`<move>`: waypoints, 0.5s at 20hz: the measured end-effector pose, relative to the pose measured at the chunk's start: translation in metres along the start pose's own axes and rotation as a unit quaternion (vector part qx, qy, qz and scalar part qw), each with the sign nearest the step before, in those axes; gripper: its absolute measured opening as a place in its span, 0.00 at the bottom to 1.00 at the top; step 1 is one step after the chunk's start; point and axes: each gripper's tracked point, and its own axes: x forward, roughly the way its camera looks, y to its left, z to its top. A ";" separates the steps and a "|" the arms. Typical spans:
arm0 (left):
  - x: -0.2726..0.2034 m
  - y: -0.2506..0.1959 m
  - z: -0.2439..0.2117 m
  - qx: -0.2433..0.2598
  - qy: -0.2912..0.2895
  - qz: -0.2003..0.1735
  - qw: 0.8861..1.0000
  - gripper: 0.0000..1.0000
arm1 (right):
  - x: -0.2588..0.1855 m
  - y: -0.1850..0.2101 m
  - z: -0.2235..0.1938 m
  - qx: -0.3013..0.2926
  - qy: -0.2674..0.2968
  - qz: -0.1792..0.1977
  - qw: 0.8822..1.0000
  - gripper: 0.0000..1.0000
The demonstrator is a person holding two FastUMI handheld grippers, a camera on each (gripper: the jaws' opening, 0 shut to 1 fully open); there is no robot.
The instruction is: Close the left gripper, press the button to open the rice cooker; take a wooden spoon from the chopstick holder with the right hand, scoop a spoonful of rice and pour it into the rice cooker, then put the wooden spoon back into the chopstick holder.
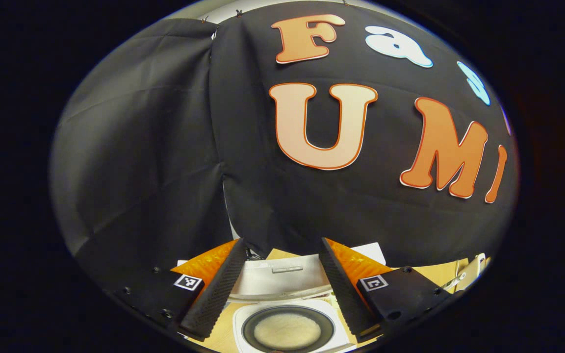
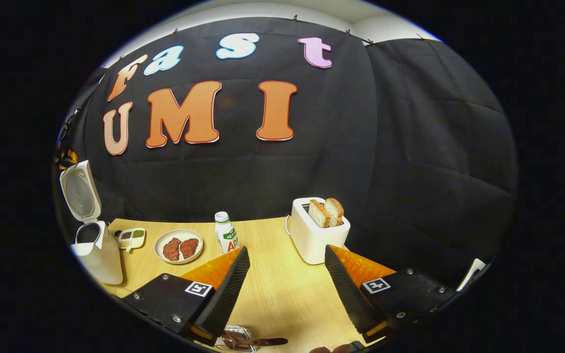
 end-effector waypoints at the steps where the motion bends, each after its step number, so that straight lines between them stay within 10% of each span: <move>1: -0.001 -0.002 -0.002 0.005 0.007 -0.002 1.000 1.00 | 0.000 0.002 0.000 0.000 0.000 0.002 1.000 0.95; 10: -0.037 -0.007 -0.026 0.023 0.045 -0.029 0.998 1.00 | -0.018 0.026 0.013 0.001 -0.019 0.030 0.999 0.95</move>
